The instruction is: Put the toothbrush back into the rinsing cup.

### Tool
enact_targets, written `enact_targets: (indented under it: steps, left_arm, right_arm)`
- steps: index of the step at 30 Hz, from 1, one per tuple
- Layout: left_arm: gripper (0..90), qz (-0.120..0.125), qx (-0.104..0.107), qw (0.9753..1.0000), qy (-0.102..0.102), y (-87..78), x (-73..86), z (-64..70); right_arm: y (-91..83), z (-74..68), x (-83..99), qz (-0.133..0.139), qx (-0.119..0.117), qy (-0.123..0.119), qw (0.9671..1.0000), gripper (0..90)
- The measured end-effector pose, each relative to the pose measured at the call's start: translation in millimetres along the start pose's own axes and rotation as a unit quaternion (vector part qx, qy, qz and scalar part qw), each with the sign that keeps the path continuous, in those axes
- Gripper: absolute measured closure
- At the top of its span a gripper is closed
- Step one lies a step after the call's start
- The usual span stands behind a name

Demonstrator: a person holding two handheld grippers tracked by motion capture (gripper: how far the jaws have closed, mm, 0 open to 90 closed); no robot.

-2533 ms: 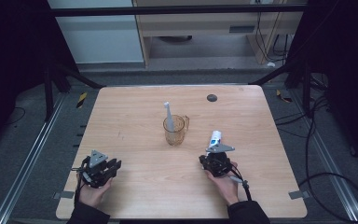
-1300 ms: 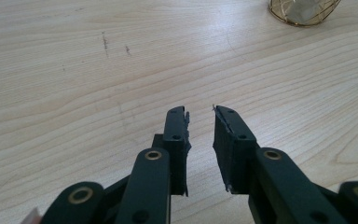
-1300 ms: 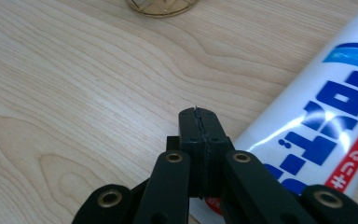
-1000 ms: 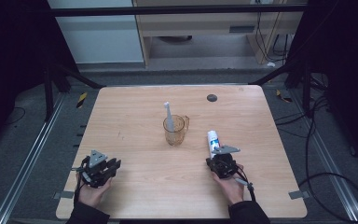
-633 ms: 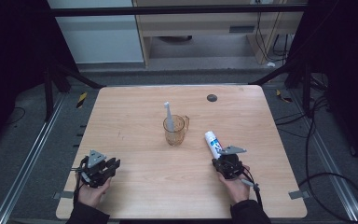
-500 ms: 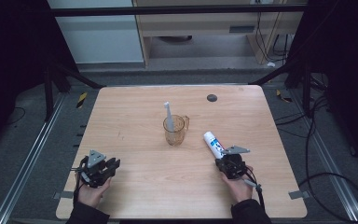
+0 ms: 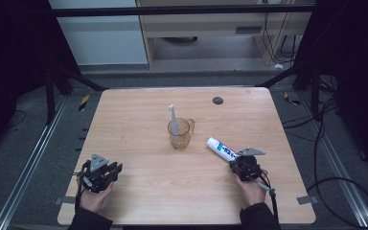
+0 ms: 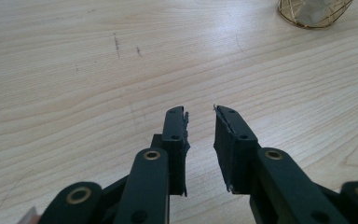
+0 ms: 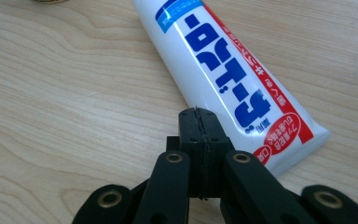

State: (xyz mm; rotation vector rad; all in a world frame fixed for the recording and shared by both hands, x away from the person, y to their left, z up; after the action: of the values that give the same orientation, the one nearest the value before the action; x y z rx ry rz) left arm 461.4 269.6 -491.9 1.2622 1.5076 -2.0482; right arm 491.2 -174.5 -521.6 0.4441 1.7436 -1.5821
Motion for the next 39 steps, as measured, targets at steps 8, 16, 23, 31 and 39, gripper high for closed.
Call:
enact_targets:
  steps: [8,16,23,31,39]
  left_arm:
    - [72.8,-0.001,0.0,1.0,0.0,0.4,0.2,0.2]
    - [72.7,0.0,-0.004,1.0,-0.001,-0.1,-0.1,-0.6]
    - [72.6,-0.003,-0.006,1.0,-0.003,1.1,0.0,-1.2]
    - [72.3,-0.001,-0.011,0.9999,-0.011,0.8,0.5,-4.5]
    - [72.4,-0.002,-0.011,0.9999,-0.011,1.6,0.2,-4.9]
  right_arm:
    - [4.1,8.4,-2.6,0.003,0.016,0.009,0.9998,90.0]
    - [1.7,6.2,-5.3,0.009,0.012,0.012,0.9998,90.0]
    - [-5.0,-2.8,-22.4,0.036,-0.01,0.014,0.9992,90.0]
    - [-6.0,-14.6,-58.4,0.07,-0.022,0.02,0.9971,90.0]
    - [24.9,-26.3,-85.7,0.074,-0.026,0.04,0.9961,90.0]
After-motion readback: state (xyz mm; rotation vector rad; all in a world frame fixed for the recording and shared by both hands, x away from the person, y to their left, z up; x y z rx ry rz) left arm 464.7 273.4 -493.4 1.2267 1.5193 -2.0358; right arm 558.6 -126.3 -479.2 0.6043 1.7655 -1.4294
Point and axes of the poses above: each handheld gripper's, and its own axes: y roughly forward along the jaws, x roughly out of its underside, z roughly to its right, the point moved 4 cm from there along y, roughly forward along the jaws, and after that the axes turned 7 degrees about x, right-handed, at the moved point
